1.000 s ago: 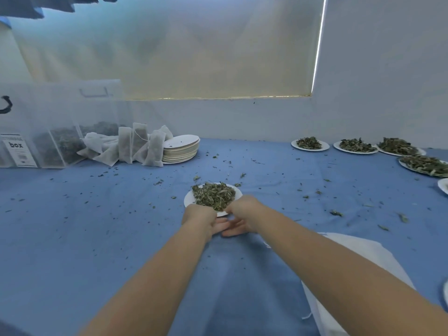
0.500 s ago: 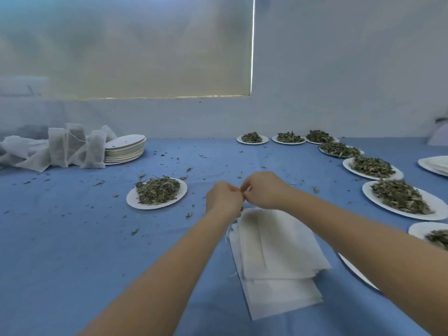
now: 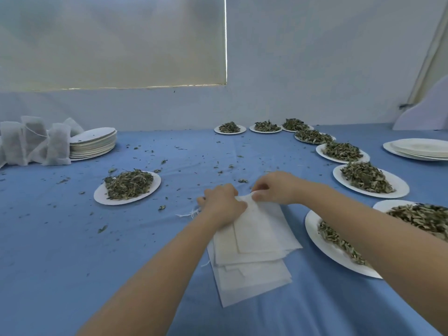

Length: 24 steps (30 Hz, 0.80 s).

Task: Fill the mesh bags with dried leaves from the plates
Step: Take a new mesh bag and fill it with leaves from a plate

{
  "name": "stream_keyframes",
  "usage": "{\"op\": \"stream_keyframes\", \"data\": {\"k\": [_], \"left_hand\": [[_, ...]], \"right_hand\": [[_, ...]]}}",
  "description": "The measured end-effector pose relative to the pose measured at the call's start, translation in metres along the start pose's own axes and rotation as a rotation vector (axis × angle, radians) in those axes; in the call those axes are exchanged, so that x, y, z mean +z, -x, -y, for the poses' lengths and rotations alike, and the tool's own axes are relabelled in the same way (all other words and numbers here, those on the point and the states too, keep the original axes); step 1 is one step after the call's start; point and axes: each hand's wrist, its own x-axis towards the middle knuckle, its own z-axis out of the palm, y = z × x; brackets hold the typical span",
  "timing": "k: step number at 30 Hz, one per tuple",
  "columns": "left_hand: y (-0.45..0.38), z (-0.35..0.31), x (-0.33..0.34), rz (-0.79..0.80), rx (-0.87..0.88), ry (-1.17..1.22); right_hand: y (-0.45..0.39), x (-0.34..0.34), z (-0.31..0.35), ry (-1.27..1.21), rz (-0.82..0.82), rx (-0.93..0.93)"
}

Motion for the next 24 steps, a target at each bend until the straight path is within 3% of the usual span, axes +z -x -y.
{"op": "stream_keyframes", "data": {"k": [6, 10, 12, 19, 24], "left_hand": [[0.001, -0.007, -0.011, -0.115, 0.035, 0.192], [-0.001, -0.013, -0.024, -0.166, 0.019, 0.588], [-0.004, -0.013, -0.032, -0.200, -0.017, 0.678], [-0.020, -0.001, -0.062, -0.412, 0.035, 0.515], [-0.020, 0.016, -0.092, -0.496, 0.169, 0.301]], "right_hand": [[0.005, -0.010, -0.004, -0.394, -0.287, -0.050], [0.007, -0.020, 0.002, -0.457, -0.374, -0.089], [0.005, -0.025, 0.007, -0.452, -0.396, -0.099], [-0.014, -0.029, 0.045, -0.223, -0.485, -0.195], [-0.028, -0.039, 0.079, -0.257, -0.513, -0.224]]}}
